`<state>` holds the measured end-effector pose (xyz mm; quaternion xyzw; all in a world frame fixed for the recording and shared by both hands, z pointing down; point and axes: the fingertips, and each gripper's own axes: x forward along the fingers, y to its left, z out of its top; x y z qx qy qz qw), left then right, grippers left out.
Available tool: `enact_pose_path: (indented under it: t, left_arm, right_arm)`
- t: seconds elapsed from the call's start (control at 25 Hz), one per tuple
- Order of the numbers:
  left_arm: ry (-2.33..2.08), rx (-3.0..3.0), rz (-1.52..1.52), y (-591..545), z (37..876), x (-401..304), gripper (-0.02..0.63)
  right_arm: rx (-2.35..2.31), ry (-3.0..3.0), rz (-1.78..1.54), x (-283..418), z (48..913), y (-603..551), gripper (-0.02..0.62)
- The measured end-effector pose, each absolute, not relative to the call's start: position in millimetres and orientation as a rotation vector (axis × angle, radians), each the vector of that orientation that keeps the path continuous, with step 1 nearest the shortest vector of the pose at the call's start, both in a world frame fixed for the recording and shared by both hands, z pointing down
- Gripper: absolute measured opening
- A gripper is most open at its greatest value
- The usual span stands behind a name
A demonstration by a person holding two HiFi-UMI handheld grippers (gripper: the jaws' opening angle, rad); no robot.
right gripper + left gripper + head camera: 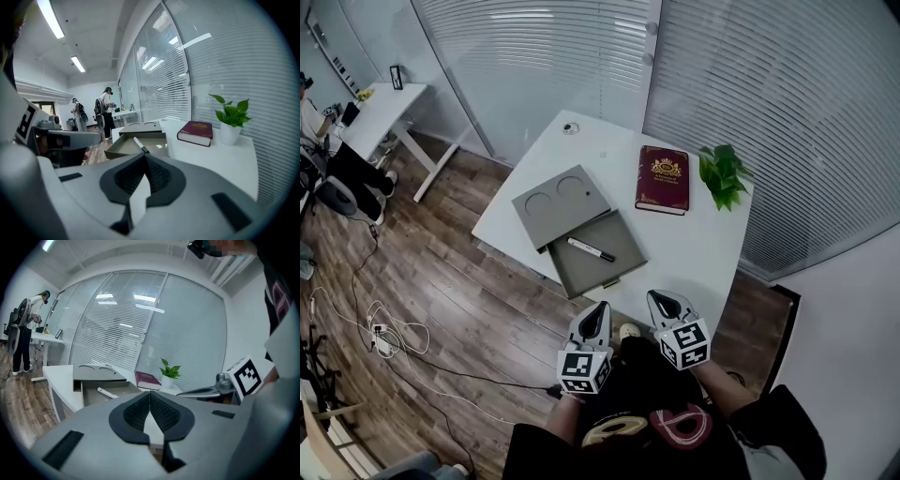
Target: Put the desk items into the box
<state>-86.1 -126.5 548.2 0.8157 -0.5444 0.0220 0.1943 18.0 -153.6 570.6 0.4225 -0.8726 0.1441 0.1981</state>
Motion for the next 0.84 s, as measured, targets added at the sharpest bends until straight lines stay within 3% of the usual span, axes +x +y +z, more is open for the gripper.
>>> enact_pose_path:
  t: [0.84]
  left_arm:
    - [-1.471, 2.319, 0.065, -134, 550, -67, 0.018]
  right_arm:
    - [1.208, -2.388, 0.318, 39, 582, -145, 0.009]
